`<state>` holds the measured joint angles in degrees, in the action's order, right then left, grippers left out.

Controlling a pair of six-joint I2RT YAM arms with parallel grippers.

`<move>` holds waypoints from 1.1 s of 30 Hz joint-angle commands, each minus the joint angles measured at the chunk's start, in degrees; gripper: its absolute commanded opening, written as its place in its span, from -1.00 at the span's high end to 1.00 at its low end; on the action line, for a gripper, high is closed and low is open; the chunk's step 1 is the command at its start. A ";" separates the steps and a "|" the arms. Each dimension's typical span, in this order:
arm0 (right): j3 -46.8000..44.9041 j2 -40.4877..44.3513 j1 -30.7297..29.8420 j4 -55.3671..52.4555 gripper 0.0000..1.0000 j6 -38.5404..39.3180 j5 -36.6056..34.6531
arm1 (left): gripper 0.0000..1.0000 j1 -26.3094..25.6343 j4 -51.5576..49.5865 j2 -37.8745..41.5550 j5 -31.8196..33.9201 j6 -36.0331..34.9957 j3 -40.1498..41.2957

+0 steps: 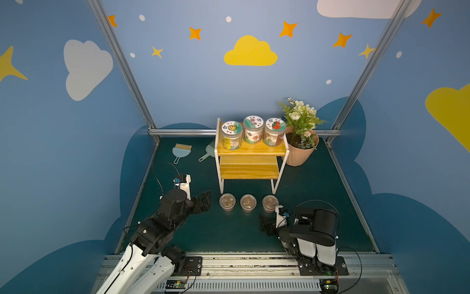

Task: Place the seed container on the shelf
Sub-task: Pick up the seed jar at the center of the board.

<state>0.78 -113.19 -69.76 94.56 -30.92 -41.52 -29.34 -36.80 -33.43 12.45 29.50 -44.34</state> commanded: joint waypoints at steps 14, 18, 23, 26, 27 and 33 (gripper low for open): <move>1.80 -8.89 0.93 -13.87 -0.90 -8.93 -0.67 | -1.00 -0.43 3.24 0.67 -0.40 -2.47 2.02; 3.17 -10.34 1.03 -13.86 -0.90 -9.05 -1.48 | -1.00 -0.57 3.31 0.47 -0.67 -2.47 2.24; 4.03 -12.05 1.20 -13.83 -0.90 -10.56 -3.70 | -1.00 -0.76 3.10 0.47 -0.68 -2.51 2.15; 4.37 -12.12 1.24 -13.80 -0.90 -10.72 -4.45 | -1.00 -0.89 2.95 0.17 -0.58 -2.66 2.05; 4.57 -11.99 1.14 -13.88 -0.89 -10.66 -4.73 | -1.00 -0.98 2.83 0.00 -0.58 -2.73 1.96; 5.38 -12.23 1.23 -13.86 -0.80 -9.30 -6.38 | -1.00 -1.29 2.51 -0.41 -0.43 -3.25 1.45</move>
<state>6.39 -119.35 -70.61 94.59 -29.21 -55.33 -30.37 -34.22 -33.80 12.21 27.20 -42.52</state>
